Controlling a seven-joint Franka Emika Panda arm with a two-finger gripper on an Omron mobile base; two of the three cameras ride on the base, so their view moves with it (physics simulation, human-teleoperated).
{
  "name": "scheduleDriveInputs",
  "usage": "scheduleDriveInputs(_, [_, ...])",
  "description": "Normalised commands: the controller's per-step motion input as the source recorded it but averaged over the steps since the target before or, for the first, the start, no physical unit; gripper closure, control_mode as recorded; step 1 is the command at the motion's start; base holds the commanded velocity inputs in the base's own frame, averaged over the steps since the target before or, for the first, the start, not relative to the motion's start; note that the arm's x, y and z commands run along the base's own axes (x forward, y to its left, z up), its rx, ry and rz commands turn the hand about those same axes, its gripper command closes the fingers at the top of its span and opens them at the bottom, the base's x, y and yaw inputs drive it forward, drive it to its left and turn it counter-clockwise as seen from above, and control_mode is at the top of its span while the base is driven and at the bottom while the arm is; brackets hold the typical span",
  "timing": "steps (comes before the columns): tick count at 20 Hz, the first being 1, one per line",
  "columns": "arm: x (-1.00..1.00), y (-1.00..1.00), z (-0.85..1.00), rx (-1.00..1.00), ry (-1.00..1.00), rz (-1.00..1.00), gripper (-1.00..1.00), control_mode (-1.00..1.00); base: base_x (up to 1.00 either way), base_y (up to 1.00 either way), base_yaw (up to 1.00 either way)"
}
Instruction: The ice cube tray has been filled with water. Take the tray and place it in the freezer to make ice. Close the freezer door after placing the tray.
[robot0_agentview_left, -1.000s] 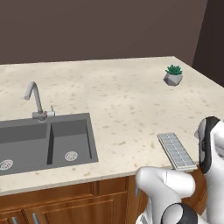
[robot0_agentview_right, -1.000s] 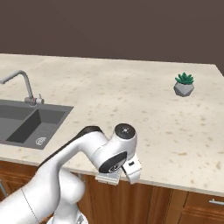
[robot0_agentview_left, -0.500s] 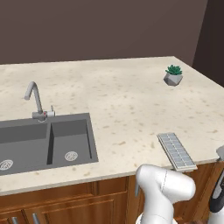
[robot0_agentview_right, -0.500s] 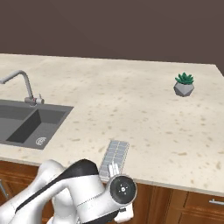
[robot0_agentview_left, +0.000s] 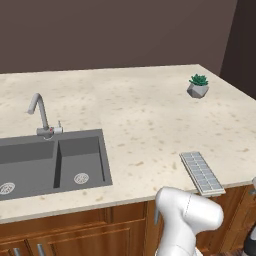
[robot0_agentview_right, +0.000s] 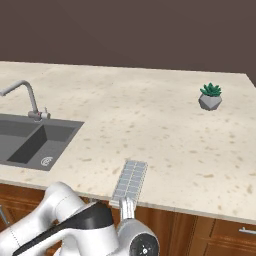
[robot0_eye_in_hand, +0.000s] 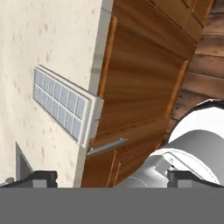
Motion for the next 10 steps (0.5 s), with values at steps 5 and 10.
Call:
scheduleDriveInputs(5, [0.00, 0.00, 0.00, 0.17, -0.10, 0.30, -1.00, -1.00, 0.00, 0.00, 0.00])
scheduleDriveInputs(10, [0.02, 0.00, -0.06, 0.13, -0.12, 0.34, -1.00, -1.00, 0.00, 0.00, 0.00])
